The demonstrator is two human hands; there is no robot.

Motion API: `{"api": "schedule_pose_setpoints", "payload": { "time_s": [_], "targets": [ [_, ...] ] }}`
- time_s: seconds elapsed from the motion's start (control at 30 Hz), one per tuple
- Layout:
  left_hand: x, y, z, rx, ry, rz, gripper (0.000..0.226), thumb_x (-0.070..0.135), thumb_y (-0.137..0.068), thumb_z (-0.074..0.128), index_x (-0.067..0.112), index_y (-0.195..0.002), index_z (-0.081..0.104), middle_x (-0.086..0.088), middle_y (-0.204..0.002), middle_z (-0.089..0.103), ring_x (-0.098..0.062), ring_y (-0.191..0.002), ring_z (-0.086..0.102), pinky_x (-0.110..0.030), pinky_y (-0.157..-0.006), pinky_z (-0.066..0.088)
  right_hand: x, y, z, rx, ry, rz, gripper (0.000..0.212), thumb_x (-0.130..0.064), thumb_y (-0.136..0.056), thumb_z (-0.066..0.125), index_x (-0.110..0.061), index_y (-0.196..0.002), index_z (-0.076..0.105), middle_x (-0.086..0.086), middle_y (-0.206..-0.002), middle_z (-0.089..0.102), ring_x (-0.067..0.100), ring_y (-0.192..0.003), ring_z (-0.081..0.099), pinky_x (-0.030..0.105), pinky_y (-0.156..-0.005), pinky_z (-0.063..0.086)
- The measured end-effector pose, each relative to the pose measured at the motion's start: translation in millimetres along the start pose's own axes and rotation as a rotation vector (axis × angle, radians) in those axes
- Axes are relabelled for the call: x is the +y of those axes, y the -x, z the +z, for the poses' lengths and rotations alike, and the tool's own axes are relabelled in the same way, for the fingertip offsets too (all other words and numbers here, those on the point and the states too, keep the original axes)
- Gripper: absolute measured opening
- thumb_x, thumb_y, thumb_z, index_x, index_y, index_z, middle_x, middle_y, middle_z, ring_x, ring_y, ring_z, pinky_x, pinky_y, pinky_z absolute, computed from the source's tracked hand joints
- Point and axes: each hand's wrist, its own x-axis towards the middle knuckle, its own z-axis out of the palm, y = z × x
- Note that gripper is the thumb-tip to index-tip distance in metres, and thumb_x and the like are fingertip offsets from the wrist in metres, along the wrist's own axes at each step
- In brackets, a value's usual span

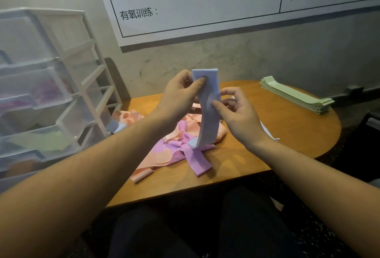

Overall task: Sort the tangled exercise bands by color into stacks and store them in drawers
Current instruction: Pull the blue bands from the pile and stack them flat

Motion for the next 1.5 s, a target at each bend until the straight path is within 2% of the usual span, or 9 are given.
{"api": "schedule_pose_setpoints", "payload": {
  "time_s": [0.07, 0.23, 0.57, 0.7, 0.87, 0.97, 1.07, 1.33, 1.5],
  "targets": [
    [2, 0, 2, 0.012, 0.047, -0.026, 0.024, 0.018, -0.102, 0.057, 0.004, -0.122, 0.055, -0.002, -0.090, 0.065, -0.005, -0.063, 0.066, -0.025, -0.052, 0.056, 3, -2, -2, 0.026, -0.046, 0.062, 0.014, -0.019, -0.097, 0.065, -0.032, -0.100, 0.060, 0.010, -0.095, 0.069, 0.028, -0.093, 0.068, 0.046, -0.078, 0.057],
    [8, 0, 4, 0.009, 0.069, -0.032, 0.012, 0.021, -0.102, 0.059, 0.015, -0.110, 0.064, 0.006, -0.078, 0.071, -0.009, -0.059, 0.067, -0.026, -0.049, 0.054, 3, -1, -5, 0.044, -0.059, 0.050, 0.011, -0.018, -0.100, 0.061, -0.030, -0.101, 0.061, -0.002, -0.090, 0.067, 0.009, -0.083, 0.063, 0.019, -0.065, 0.048],
    [19, -20, 15, 0.099, 0.373, -0.206, 0.026, 0.027, -0.103, 0.057, 0.013, -0.124, 0.062, 0.001, -0.086, 0.071, -0.008, -0.062, 0.067, -0.023, -0.054, 0.053, -9, 9, -16, -0.006, -0.151, 0.136, 0.015, -0.034, -0.100, 0.058, -0.022, -0.097, 0.066, -0.014, -0.083, 0.068, -0.001, -0.077, 0.063, 0.017, -0.064, 0.050],
    [18, -25, 21, 0.147, 0.502, -0.273, 0.021, 0.021, -0.103, 0.058, 0.012, -0.120, 0.064, 0.002, -0.079, 0.071, -0.007, -0.054, 0.065, -0.019, -0.048, 0.049, -4, 15, -28, -0.121, -0.135, 0.219, 0.013, -0.018, -0.101, 0.054, -0.023, -0.099, 0.065, -0.011, -0.091, 0.069, 0.011, -0.089, 0.064, 0.027, -0.072, 0.052],
    [8, -31, 28, 0.097, 0.532, -0.365, 0.011, 0.020, -0.100, 0.061, 0.013, -0.105, 0.069, 0.001, -0.080, 0.073, -0.009, -0.060, 0.069, -0.020, -0.050, 0.052, 7, 16, -41, -0.084, -0.063, 0.301, 0.020, -0.023, -0.100, 0.051, -0.023, -0.108, 0.069, 0.002, -0.109, 0.073, 0.027, -0.106, 0.067, 0.042, -0.090, 0.052],
    [1, -34, 31, 0.111, 0.464, -0.370, 0.007, 0.020, -0.099, 0.064, 0.016, -0.100, 0.069, -0.002, -0.090, 0.074, -0.013, -0.070, 0.072, -0.026, -0.060, 0.058, 13, 18, -52, -0.078, -0.018, 0.325, 0.020, -0.021, -0.105, 0.048, -0.029, -0.108, 0.067, -0.002, -0.101, 0.074, 0.012, -0.088, 0.068, 0.030, -0.076, 0.052],
    [-3, -39, 36, 0.147, 0.458, -0.347, 0.009, 0.021, -0.099, 0.063, 0.017, -0.106, 0.067, -0.004, -0.093, 0.073, -0.014, -0.074, 0.073, -0.028, -0.063, 0.059, 14, 20, -66, -0.092, 0.034, 0.374, 0.012, -0.029, -0.104, 0.051, -0.033, -0.104, 0.063, -0.012, -0.067, 0.063, 0.002, -0.054, 0.055, 0.018, -0.048, 0.041],
    [-33, -58, 62, 0.150, 0.183, -0.302, 0.016, 0.030, -0.100, 0.061, 0.015, -0.106, 0.064, -0.005, -0.084, 0.059, -0.011, -0.049, 0.045, -0.019, -0.045, 0.040, 19, 18, -103, -0.040, 0.236, 0.447, 0.022, -0.044, -0.093, 0.065, -0.025, -0.102, 0.069, -0.007, -0.097, 0.070, 0.002, -0.079, 0.063, 0.021, -0.065, 0.044],
    [-49, -78, 83, 0.120, 0.289, -0.358, 0.019, 0.027, -0.103, 0.057, 0.011, -0.112, 0.057, -0.009, -0.086, 0.064, -0.012, -0.053, 0.066, -0.022, -0.050, 0.052, 23, 12, -128, -0.126, 0.269, 0.521, 0.014, -0.025, -0.093, 0.061, -0.030, -0.106, 0.065, 0.005, -0.093, 0.073, 0.016, -0.071, 0.064, 0.034, -0.065, 0.049]
  ]
}}
